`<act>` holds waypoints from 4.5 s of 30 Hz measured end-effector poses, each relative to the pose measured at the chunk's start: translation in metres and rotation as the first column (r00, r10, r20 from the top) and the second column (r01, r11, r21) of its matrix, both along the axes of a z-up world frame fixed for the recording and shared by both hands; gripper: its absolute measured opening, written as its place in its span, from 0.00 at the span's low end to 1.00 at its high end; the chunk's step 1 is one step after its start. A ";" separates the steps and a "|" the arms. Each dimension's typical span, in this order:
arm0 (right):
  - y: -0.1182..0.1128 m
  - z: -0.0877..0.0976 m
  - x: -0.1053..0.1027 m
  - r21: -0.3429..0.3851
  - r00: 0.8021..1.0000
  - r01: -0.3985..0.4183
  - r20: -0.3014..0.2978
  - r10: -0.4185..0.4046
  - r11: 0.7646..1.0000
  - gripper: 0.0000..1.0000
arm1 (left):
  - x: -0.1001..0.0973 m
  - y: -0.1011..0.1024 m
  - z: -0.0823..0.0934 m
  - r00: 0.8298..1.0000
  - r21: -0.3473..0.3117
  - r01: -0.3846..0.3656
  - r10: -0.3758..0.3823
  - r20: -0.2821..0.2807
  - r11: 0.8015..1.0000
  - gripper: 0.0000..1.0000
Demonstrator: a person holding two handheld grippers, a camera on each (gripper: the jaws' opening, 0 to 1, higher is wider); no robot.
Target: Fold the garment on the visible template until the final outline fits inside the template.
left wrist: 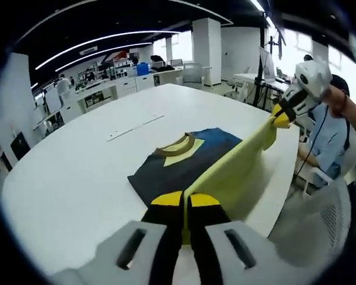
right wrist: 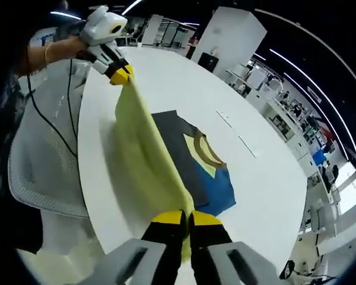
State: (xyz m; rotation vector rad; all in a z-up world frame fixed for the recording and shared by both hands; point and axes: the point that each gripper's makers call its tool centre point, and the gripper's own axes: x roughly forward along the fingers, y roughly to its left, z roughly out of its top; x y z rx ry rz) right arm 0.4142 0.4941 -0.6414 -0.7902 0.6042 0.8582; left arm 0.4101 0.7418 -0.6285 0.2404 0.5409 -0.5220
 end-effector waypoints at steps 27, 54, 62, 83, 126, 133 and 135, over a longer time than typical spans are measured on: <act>0.009 0.010 0.094 -0.051 0.989 0.095 0.122 -0.088 0.994 0.00 | 0.096 0.010 0.020 0.970 0.118 -0.118 0.089 0.228 0.986 0.00; 0.014 -0.049 0.153 -0.049 0.990 0.138 0.033 -0.136 0.989 0.00 | 0.153 0.018 -0.043 0.971 0.189 -0.183 0.147 0.189 0.965 0.00; 0.017 -0.080 0.167 -0.073 0.993 0.108 -0.041 -0.112 0.991 0.00 | 0.167 0.020 -0.070 0.979 0.230 -0.159 0.123 0.159 0.960 0.00; 0.016 -0.115 0.186 0.004 0.972 0.187 -0.147 -0.184 0.982 0.01 | 0.180 0.030 -0.119 0.992 0.306 -0.111 0.084 0.099 0.946 0.03; -0.028 -0.123 0.204 0.351 0.624 0.780 -0.504 -0.598 0.518 0.22 | 0.183 0.064 -0.120 0.995 0.149 -0.057 0.044 0.091 0.987 0.13; -0.031 -0.124 0.212 0.354 0.606 0.794 -0.518 -0.603 0.494 0.08 | 0.192 0.066 -0.131 0.989 0.072 -0.149 0.148 0.026 0.986 0.06; -0.032 -0.124 0.213 0.353 0.616 0.787 -0.508 -0.602 0.506 0.01 | 0.193 0.067 -0.135 0.985 0.049 -0.174 0.175 0.004 0.983 0.03</act>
